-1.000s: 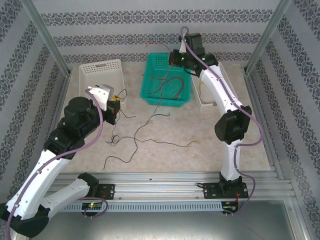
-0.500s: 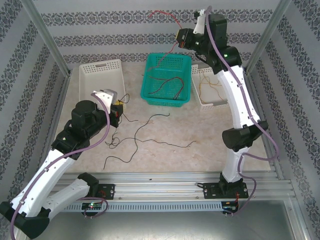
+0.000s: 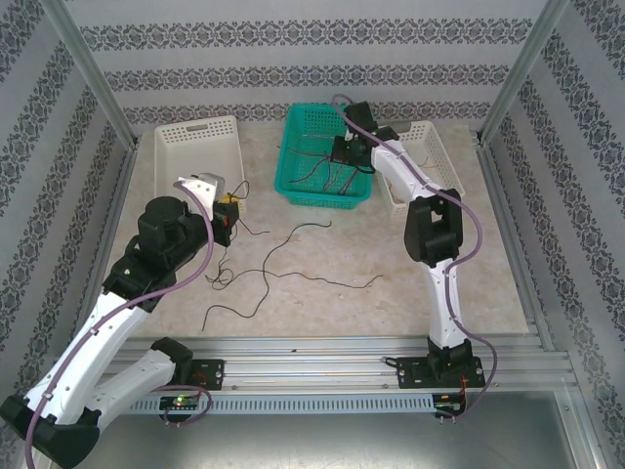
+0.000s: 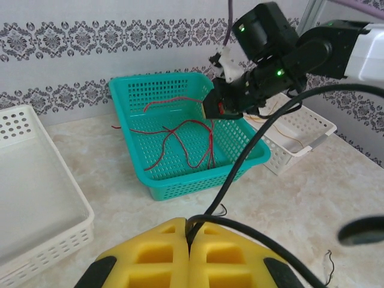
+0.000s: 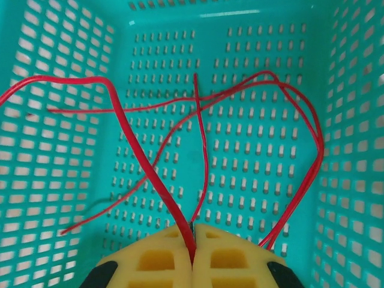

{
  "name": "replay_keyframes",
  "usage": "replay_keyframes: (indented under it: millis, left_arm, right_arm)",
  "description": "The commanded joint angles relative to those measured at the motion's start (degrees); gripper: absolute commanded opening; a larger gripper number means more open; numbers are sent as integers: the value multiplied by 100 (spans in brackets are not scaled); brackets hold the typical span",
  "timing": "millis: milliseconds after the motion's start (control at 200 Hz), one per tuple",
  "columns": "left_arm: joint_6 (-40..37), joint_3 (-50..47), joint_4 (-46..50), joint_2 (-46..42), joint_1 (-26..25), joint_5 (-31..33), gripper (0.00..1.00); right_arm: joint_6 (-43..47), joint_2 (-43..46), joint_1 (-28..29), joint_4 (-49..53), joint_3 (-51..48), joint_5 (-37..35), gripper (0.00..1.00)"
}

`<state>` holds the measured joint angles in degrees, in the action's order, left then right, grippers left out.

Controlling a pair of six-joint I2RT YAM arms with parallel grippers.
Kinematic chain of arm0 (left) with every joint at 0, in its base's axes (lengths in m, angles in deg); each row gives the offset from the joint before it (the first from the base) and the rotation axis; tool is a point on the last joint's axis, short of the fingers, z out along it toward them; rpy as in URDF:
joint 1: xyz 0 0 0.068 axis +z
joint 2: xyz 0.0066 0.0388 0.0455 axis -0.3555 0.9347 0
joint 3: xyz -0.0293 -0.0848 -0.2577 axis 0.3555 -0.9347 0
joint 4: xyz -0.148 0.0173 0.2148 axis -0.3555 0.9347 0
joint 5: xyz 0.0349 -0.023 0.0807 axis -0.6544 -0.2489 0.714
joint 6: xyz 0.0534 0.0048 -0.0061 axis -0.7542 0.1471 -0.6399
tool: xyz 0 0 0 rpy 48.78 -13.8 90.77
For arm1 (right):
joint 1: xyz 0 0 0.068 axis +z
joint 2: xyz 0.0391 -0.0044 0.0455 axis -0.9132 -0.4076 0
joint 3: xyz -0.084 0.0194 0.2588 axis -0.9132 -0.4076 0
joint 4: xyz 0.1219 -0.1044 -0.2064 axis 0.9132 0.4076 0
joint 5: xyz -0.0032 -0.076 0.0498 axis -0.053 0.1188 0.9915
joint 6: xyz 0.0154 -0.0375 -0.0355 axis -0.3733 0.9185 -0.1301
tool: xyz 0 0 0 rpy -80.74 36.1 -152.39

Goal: Untangle the cables

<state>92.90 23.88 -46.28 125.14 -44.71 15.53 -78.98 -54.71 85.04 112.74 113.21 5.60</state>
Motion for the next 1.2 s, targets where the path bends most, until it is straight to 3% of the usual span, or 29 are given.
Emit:
replay_keyframes:
  millis: [0, 150, 255, 415, 610, 1049, 1199]
  left_arm:
    - [70, -75, -263, -68, 76, -92, 0]
    - [62, -95, -262, -74, 76, -103, 0]
    - [64, -102, -263, -63, 81, -129, 0]
    - [62, -105, -267, -68, 74, -145, 0]
    - [62, -131, -271, -56, 76, -170, 0]
    - [64, -140, -271, -11, 76, -163, 0]
    - [70, -163, -288, -8, 72, -161, 0]
  right_arm:
    - [243, -199, 209, 368, 470, -555, 0]
    - [76, -295, 181, 643, 524, -614, 0]
    - [5, -210, 140, 656, 350, -659, 15]
    - [53, -9, 157, 740, 273, -643, 22]
    - [63, 698, 165, 545, -74, -656, 33]
    - [286, 2159, 314, 521, -886, -510, 46]
    - [495, 3048, 476, 35, -1876, 302, 50]
